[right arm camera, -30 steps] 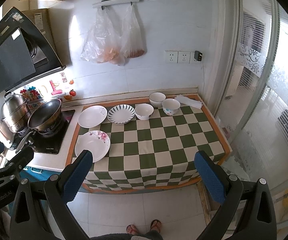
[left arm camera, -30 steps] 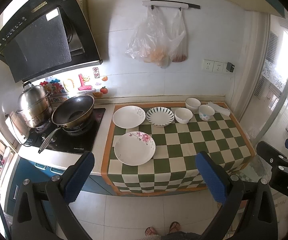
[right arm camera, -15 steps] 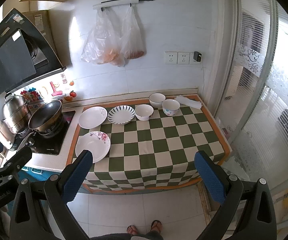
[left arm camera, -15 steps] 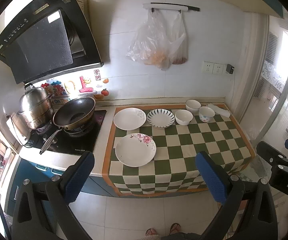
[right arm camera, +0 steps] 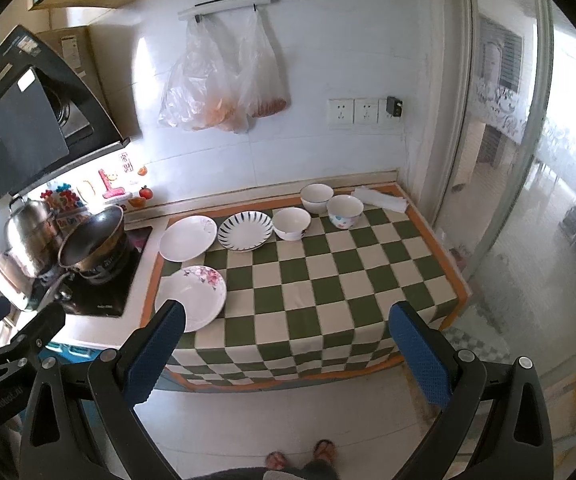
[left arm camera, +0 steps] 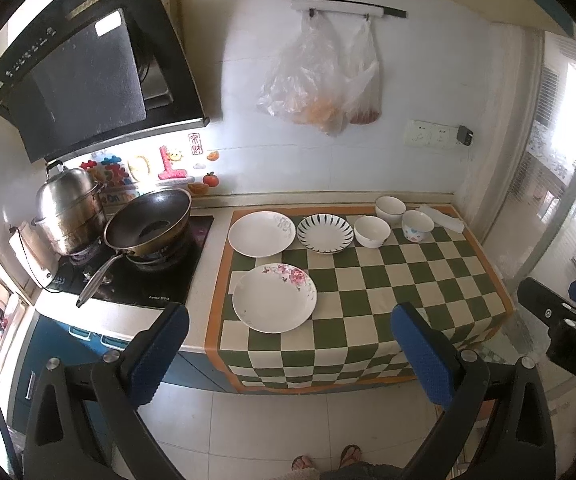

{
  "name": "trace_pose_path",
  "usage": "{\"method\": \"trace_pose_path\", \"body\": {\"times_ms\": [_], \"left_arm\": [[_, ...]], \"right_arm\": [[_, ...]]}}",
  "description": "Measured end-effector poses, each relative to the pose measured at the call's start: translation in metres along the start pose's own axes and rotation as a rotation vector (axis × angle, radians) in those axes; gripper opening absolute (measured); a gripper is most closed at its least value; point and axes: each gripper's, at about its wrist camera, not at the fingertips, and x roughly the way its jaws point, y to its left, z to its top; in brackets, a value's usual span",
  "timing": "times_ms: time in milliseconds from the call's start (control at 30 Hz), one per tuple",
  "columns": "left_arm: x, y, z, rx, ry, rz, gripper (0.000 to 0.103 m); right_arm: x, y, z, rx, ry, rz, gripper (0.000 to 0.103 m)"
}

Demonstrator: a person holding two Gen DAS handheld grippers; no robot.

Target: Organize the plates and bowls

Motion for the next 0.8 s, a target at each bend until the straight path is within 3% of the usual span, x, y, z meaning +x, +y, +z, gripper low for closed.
{"method": "trace_pose_path", "body": {"times_ms": [167, 333, 567, 800], "left_arm": [[0.053, 0.021, 0.000, -0.053, 0.056, 0.016, 0.103], [0.122, 0.051, -0.003, -0.096, 0.133, 0.070, 0.103], [0.251, 0.088, -0.012, -0.117, 0.312, 0.161, 0.103], [0.372, 0.107, -0.022, -0.171, 0.510, 0.165, 0.103]], "right_arm": [[0.052, 0.009, -0.010, 0.018, 0.024, 0.085, 0.103], [0.147, 0.020, -0.020, 0.022, 0.201, 0.135, 0.103], [0.309, 0.042, -0.035, -0.001, 0.443, 0.189, 0.103], [0.457, 0.067, -0.038, -0.024, 0.637, 0.264, 0.101]]}}
